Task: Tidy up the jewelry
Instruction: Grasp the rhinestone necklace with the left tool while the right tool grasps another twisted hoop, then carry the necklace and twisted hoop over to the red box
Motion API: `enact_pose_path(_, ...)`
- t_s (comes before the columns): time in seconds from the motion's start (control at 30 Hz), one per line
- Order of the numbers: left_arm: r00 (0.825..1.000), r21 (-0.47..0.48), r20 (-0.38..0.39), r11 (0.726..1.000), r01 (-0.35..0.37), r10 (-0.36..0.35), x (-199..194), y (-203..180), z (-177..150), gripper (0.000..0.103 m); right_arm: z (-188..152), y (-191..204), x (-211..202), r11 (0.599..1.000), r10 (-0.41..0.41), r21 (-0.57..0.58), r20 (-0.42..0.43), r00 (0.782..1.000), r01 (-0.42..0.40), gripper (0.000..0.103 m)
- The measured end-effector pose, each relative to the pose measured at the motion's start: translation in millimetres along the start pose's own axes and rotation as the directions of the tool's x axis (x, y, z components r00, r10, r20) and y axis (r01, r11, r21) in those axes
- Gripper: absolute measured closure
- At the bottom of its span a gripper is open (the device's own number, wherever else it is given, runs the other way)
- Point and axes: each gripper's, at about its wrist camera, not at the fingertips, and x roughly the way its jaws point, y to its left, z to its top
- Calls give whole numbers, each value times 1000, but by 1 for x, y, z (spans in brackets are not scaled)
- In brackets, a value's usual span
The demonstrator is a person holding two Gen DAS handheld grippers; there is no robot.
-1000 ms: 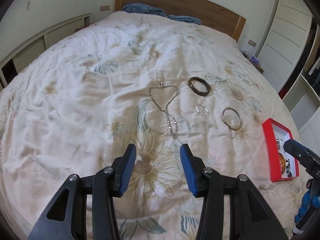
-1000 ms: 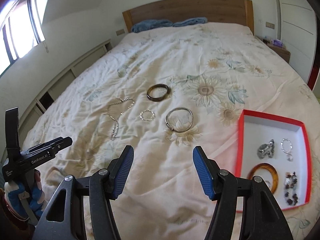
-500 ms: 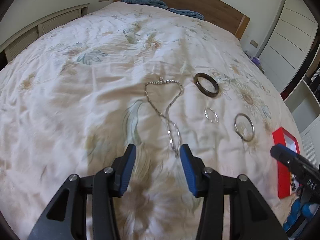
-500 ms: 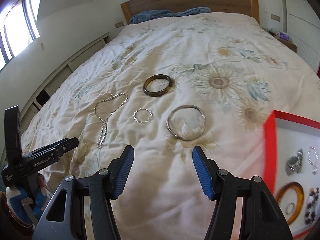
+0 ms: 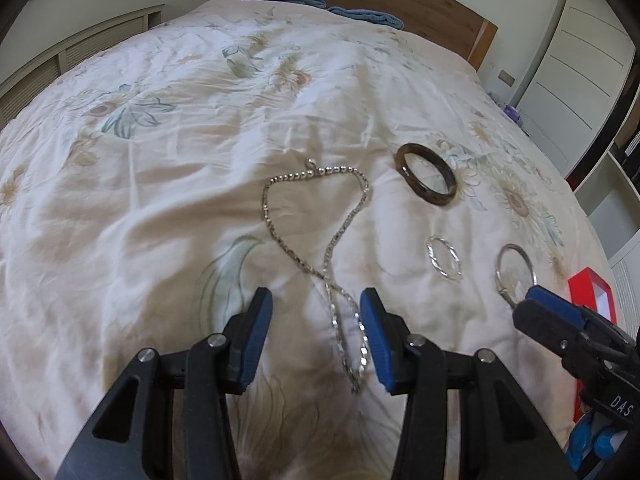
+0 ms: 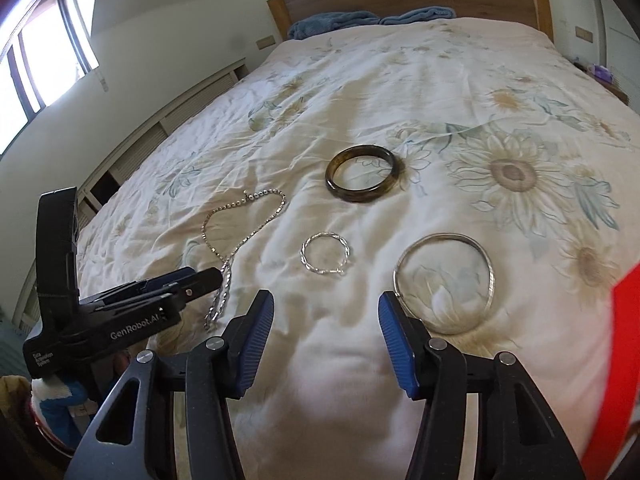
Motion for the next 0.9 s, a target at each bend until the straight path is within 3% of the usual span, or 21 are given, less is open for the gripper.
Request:
enact_pose_path(0.3,1000,-8,-22,1000,-10,10,28,7,5,60,18,6,45,999,23,-38,-21,1000,-24,50)
enact_pose_path(0.53,1000,-47,17,999,-16,17,29,24,2,94,27,4,75,998,-5,-59,-38,999,3,51)
enact_pose_path(0.67,999,-53,33,999,3,-1,27,27,1,98,28,6,87,997,-23,-80,-50,998,19,51)
enact_pose_path(0.73,999,-52,38,999,8,-6,26,27,0,98,28,7,89,995,-34,-91,-52,998,29,55)
enact_pose_path(0.77,999,-53,40,999,11,-9,25,28,0,99,28,8,89,995,-35,-95,-53,998,30,64)
enact_pose_path(0.9,999,-57,48,998,17,-14,18,27,-1,99,26,11,86,994,-36,-107,-54,998,30,64)
